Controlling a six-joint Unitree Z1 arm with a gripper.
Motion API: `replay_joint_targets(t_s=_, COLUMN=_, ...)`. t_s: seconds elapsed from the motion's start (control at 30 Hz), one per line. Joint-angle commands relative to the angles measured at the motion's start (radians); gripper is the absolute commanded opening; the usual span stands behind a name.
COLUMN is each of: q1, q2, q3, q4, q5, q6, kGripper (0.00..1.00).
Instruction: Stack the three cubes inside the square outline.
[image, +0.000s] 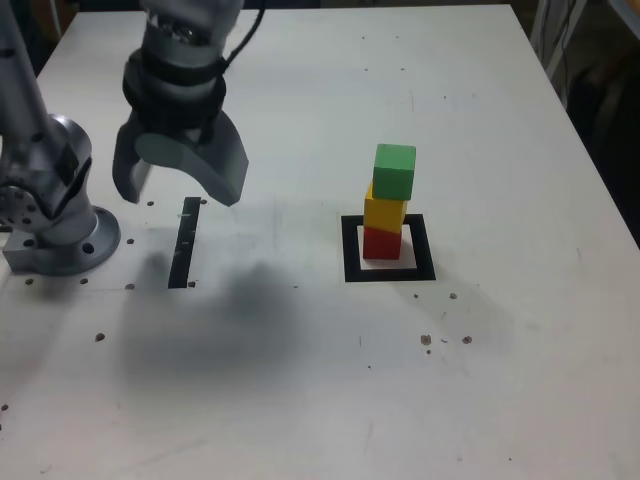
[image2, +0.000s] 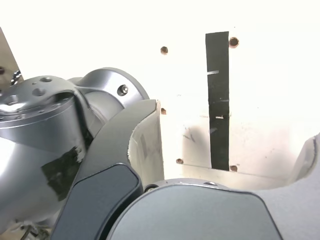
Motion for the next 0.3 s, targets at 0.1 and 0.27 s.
replay_joint_targets(t_s=0.1, q1=0.001, q2=0.022, q3=-0.013, q4=0.001, q5=-0.024, q6=-0.002, kGripper=0.99)
replay_joint_targets(t_s=0.27, q1=0.001, q2=0.022, q3=-0.014, q4=0.007, q5=-0.031, q6=-0.002, kGripper=0.99)
